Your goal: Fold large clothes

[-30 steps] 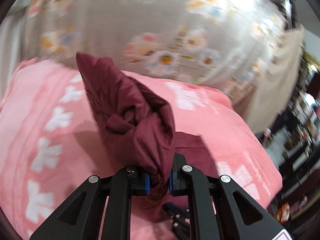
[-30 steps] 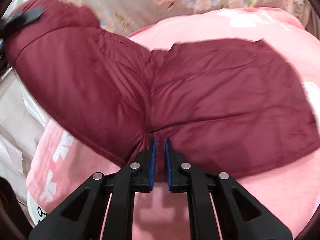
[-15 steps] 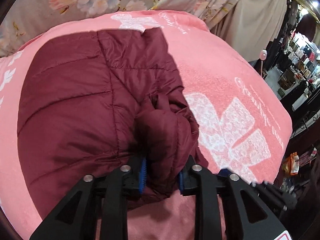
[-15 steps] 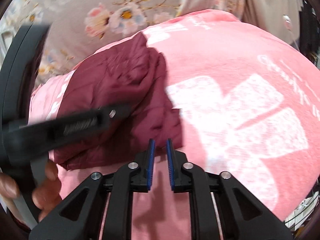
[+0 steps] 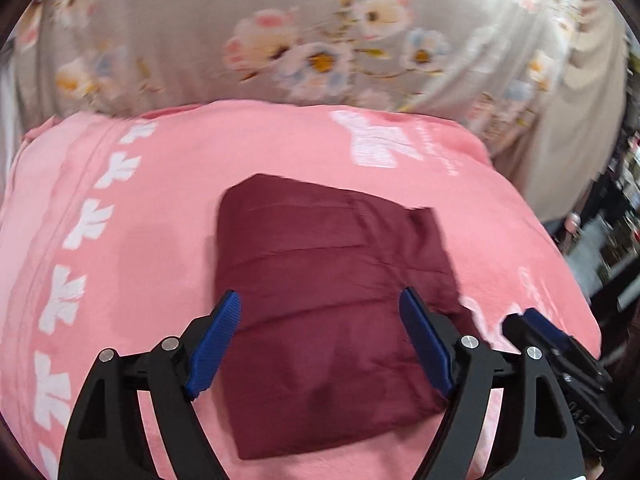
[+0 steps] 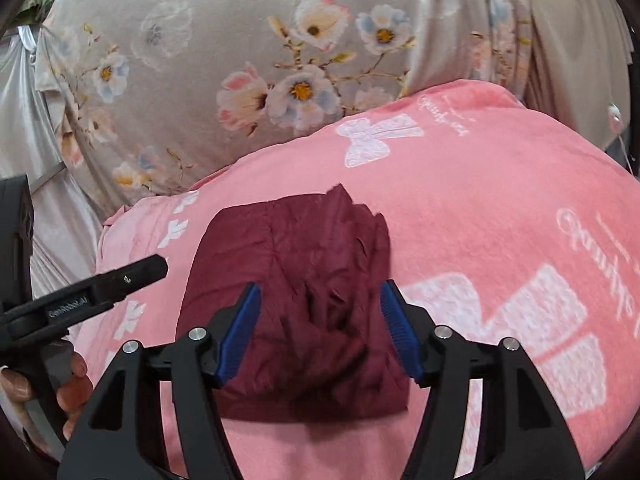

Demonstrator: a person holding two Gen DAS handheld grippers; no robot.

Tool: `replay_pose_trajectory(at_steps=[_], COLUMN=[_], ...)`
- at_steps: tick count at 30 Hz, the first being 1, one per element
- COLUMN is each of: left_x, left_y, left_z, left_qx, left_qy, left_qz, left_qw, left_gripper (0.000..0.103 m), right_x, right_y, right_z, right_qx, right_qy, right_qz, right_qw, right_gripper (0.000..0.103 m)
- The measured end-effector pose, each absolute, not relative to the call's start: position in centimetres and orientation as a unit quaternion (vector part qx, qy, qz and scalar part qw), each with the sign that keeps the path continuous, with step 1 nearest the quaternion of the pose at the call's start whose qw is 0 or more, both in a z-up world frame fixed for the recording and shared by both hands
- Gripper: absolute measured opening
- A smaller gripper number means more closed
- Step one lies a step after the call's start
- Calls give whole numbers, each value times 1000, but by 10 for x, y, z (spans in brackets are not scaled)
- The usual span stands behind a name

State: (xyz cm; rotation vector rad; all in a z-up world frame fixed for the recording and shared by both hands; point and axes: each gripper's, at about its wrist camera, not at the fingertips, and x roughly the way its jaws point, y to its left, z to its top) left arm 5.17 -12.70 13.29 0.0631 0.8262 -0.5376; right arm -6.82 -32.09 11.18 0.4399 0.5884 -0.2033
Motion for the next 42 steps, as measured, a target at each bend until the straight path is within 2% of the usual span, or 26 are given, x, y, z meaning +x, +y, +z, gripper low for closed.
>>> replay_pose_trajectory(at_steps=[4,6,7,8,10,15,23,42], left_x=[78,82,80,80,76,71,63,61], left_y=[-123,-123,-124,-126,-130,-144,-156,-168], left_z=[121,112,110,104,93,62,34,5], left_qx=[45,53,54,56,62,76,110,135], left_qy=[402,411,415,422,431,455,442,411], left_qz=[-218,-212,-214,-218,-221,-231,-220,-209], left_qw=[888,885,883,878,872,857,863,877], left_gripper=[77,75,74,74,71,69,71,73], right_x=[-29,-25,-26,-29,-41,-59,-51,-57], right_y=[-324,-324,-326,-328,-336,-349,-343,-330], right_z=[93,75,68,62,56,38,9,-14], right_qx=[228,238,243,246,254,267,250,234], right_qy=[334,355,361,363,353,356,376,351], right_qz=[-95,-91,-92,-96,-98,-120,-135,-147], right_qw=[910,899,896,894,895,888,882,895], right_gripper=[64,49,23,12,9,8,9,9])
